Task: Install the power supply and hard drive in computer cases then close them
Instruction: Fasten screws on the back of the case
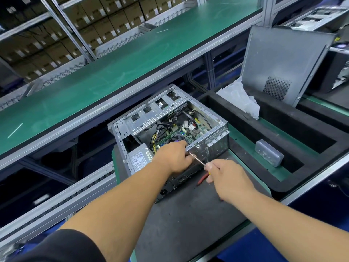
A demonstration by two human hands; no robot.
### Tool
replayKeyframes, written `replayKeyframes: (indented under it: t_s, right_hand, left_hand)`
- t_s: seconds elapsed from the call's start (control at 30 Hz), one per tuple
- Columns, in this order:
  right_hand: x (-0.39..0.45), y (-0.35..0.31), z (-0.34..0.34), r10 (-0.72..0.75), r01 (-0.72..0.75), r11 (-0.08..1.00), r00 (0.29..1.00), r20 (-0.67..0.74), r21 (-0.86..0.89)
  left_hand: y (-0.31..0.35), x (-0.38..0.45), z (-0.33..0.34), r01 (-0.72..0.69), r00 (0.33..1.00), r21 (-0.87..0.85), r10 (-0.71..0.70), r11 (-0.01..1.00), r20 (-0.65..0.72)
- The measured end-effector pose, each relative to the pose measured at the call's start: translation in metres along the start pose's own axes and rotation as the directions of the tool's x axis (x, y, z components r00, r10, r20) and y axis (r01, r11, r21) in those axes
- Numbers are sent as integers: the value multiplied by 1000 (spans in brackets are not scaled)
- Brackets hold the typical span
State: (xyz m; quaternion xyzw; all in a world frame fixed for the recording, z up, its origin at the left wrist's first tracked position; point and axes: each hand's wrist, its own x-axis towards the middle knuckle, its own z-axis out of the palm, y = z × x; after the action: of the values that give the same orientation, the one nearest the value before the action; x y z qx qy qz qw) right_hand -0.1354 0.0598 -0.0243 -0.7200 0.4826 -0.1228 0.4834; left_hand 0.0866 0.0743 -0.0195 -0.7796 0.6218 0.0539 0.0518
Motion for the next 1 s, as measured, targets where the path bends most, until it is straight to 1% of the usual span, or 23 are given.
replayKeyframes:
  t_s: [0.03,0.07,0.1,0.13,0.17,0.2,0.23,0.27,0.3,0.4,0.5,0.57,0.6,0.63,0.67,0.7,0.73,0.77,0.8,0.83,0.9,0.93,1.0]
  right_hand:
    - [0,2,4,-81,75,991,995,-54,-107]
    - [1,3,10,-89,84,993,995,-51,-80]
    - [1,1,12,-13,13,995,1000,-2,95]
    - [4,-3,9,124,-163,920,984,131,355]
    - [5,-7,4,234,-404,716,907,349,569]
    - [4,-10,-1,272,-580,490,811,519,650]
    - [4,-11,-4,277,-649,358,760,588,672]
    - [3,-11,-4,279,-641,361,767,577,677]
    - [2,-10,-2,284,-584,443,811,512,680]
    - [-7,-3,7,227,-247,726,967,115,642]
    - [-10,10,11,65,30,901,977,-205,432]
    - [-14,11,11,1,74,950,971,-240,304]
    - [-16,8,12,54,27,927,978,-204,375]
    - [-14,5,11,173,-87,840,979,-111,536]
    - [-13,0,9,291,-249,654,954,66,714]
    - [-13,-3,6,354,-400,414,898,260,818]
    - [-12,-5,3,379,-475,241,849,368,846]
    - [-11,-4,2,371,-484,227,845,385,845]
    - [-12,-5,3,358,-443,327,875,325,835]
    - [-13,-5,4,316,-340,494,928,199,800]
    - [-20,-1,9,149,-68,784,985,-82,617]
    - [-21,2,11,89,16,855,980,-177,518]
    - [-23,7,18,106,9,894,967,-232,448]
  left_hand:
    - [0,0,0,4,1000,2,-4,1000,-2]
    - [-1,0,1,7,1000,2,-7,1000,-4]
    - [-1,0,1,7,1000,0,-7,1000,-6]
    - [-1,0,1,5,1000,-1,-5,1000,-7]
    - [-1,0,1,2,1000,-2,-2,1000,-8]
    - [-1,0,1,-2,1000,0,2,1000,-6]
    - [-1,0,1,-4,1000,1,4,1000,-6]
    - [0,0,0,-4,1000,2,4,1000,-9]
    - [0,0,0,-2,1000,2,2,1000,-13]
    - [0,0,0,5,1000,0,-5,1000,-8]
    - [-1,0,1,11,1000,-8,-11,1000,-8]
    - [-1,0,0,17,1000,-12,-17,1000,-8]
    - [-2,0,0,13,1000,-12,-13,1000,-7]
    - [-2,0,0,7,1000,-11,-7,1000,-7]
    - [-2,0,0,1,1000,-10,-1,1000,-7]
    - [-2,-1,0,-3,1000,-10,3,1000,-7]
    - [-1,-1,0,-4,1000,-9,4,1000,-7]
    - [-1,0,-1,-4,1000,-6,4,1000,-10]
    - [-1,0,-1,-4,1000,-2,4,1000,-13]
    - [0,-1,-1,-2,1000,-1,2,1000,-13]
    - [-1,0,0,0,1000,-3,0,1000,-14]
    - [-1,0,1,0,1000,-4,0,1000,-16]
    - [-2,0,2,-1,1000,-7,1,1000,-18]
